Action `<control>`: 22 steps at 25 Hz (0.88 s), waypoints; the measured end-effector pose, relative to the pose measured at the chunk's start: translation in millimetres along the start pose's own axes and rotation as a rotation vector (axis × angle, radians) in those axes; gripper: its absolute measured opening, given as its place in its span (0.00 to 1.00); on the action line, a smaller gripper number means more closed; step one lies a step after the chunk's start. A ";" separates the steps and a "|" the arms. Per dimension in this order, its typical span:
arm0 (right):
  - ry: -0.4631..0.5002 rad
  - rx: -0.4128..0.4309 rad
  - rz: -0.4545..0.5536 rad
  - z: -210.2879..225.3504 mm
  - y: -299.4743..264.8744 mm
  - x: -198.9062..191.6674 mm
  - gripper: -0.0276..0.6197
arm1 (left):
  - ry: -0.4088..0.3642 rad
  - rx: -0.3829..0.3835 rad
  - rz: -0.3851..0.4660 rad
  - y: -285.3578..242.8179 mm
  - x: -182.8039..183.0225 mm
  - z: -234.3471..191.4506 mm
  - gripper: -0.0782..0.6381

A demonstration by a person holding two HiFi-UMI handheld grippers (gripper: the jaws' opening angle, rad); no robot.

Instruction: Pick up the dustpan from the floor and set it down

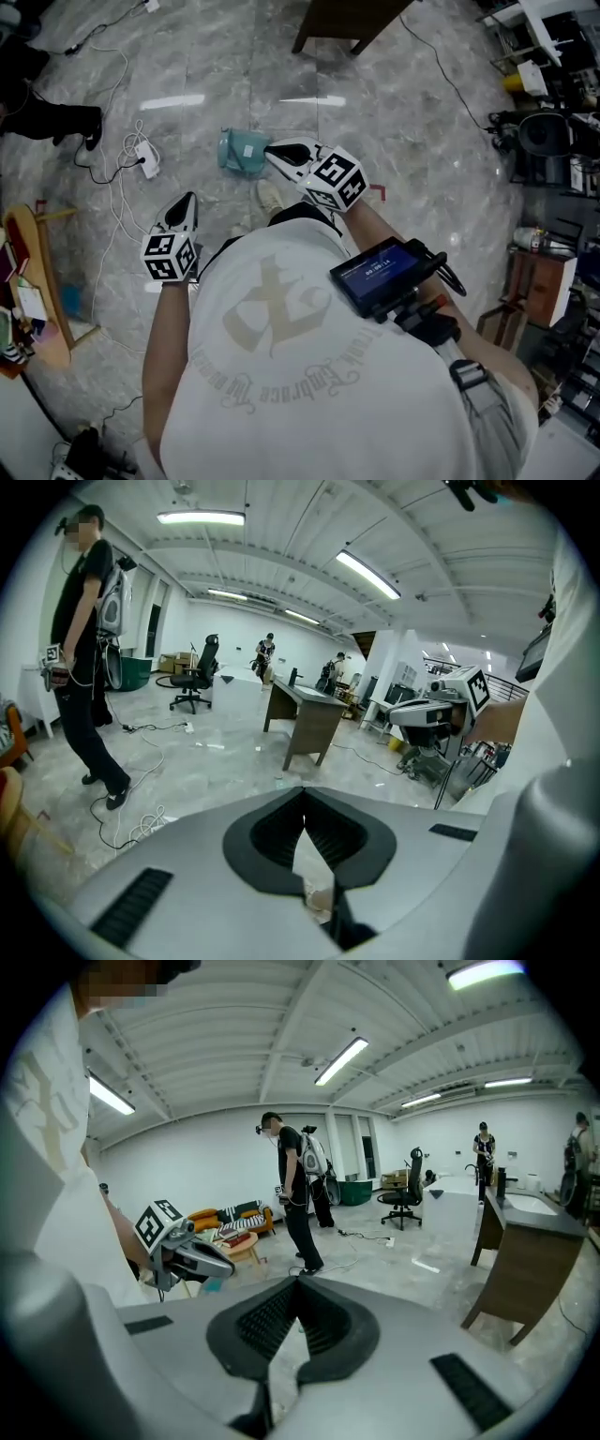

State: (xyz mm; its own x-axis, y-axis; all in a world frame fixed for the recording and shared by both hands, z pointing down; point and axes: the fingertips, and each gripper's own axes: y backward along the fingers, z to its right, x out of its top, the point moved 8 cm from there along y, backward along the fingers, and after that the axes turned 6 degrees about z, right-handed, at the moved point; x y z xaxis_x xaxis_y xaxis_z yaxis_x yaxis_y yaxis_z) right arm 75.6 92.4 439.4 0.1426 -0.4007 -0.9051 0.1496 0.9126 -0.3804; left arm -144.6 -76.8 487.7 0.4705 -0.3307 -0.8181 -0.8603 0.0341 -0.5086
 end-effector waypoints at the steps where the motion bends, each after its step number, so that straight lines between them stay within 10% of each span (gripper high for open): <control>1: -0.010 -0.012 0.008 -3.7 5.1 -2.1 0.07 | -0.004 -0.009 0.001 1.4 0.1 2.5 0.13; 22: -0.096 -0.051 0.100 -32.1 5.3 -7.0 0.07 | -0.015 -0.070 0.014 17.7 -8.4 1.4 0.13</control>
